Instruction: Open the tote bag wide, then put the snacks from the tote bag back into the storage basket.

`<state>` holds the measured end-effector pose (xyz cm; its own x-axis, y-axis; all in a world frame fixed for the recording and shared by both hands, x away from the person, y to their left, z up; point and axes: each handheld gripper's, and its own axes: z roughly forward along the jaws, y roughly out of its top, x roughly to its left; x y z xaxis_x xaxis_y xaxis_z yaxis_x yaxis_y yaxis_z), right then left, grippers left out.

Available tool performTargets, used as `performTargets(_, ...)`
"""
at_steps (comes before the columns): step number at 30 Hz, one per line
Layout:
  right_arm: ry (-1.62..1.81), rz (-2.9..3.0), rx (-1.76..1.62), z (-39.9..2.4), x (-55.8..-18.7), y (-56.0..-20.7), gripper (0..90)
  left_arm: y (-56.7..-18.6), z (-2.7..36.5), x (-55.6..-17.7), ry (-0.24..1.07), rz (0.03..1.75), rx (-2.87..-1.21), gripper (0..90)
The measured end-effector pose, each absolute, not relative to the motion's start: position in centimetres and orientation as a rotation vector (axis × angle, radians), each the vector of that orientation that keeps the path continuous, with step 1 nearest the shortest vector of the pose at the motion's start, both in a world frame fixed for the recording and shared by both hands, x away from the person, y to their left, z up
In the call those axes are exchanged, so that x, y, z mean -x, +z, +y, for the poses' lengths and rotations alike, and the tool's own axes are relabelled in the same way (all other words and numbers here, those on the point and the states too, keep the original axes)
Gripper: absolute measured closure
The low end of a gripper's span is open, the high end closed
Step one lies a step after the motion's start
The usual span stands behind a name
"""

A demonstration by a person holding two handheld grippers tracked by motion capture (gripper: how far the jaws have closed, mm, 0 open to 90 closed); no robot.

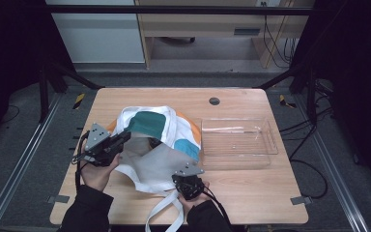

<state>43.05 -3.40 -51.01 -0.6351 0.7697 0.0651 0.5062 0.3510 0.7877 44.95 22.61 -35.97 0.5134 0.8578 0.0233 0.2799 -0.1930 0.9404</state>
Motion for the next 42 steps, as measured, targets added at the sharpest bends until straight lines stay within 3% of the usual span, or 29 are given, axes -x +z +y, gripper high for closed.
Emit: performTargets(42,1.133,2.296,-1.094,-3.1,-42.8,-51.0,90.0,-31.3,21.1,-47.4,0.713,0.963,-1.658,88.3)
